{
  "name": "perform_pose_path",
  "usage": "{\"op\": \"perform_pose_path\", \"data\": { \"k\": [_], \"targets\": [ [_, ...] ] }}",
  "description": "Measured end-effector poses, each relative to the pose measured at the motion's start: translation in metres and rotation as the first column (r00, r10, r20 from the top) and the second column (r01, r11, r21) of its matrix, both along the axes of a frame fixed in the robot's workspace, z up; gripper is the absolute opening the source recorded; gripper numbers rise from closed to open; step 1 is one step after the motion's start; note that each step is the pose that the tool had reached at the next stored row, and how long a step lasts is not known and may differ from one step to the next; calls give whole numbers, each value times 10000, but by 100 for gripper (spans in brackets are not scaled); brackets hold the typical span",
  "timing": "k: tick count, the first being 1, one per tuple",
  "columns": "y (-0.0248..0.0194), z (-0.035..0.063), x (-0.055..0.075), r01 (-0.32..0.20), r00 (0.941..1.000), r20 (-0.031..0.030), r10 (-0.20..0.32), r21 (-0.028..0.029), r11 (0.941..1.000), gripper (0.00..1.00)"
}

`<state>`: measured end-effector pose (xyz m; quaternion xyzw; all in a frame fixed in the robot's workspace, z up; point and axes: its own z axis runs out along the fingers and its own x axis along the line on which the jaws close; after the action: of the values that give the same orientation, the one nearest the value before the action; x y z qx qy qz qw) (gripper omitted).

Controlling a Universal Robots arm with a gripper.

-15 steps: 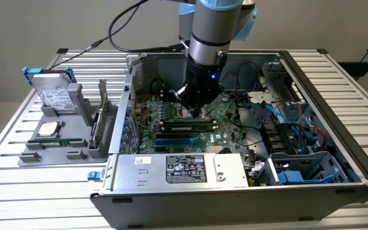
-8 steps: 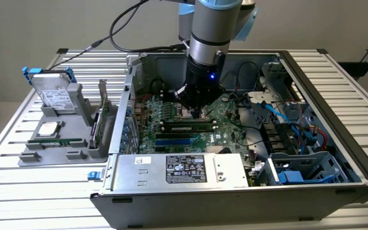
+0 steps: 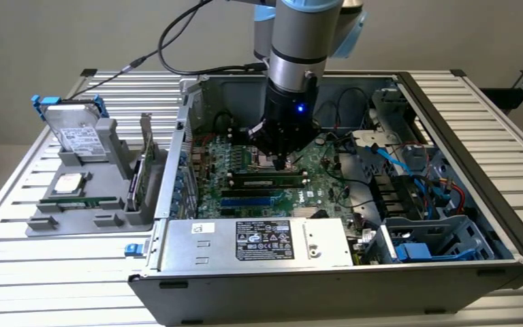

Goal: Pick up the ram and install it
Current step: 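Press down the ram until it locks into place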

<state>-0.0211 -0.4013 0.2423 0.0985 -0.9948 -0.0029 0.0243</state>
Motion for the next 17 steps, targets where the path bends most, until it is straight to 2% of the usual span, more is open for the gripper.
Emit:
{"op": "perform_pose_path", "data": {
  "k": [7, 17],
  "targets": [
    [1, 0, -11, 607, 9982, 14, -607, -14, 9982, 10],
    [0, 6, -124, 915, 9958, 14, -915, -16, 9958, 10]
  ]
}}
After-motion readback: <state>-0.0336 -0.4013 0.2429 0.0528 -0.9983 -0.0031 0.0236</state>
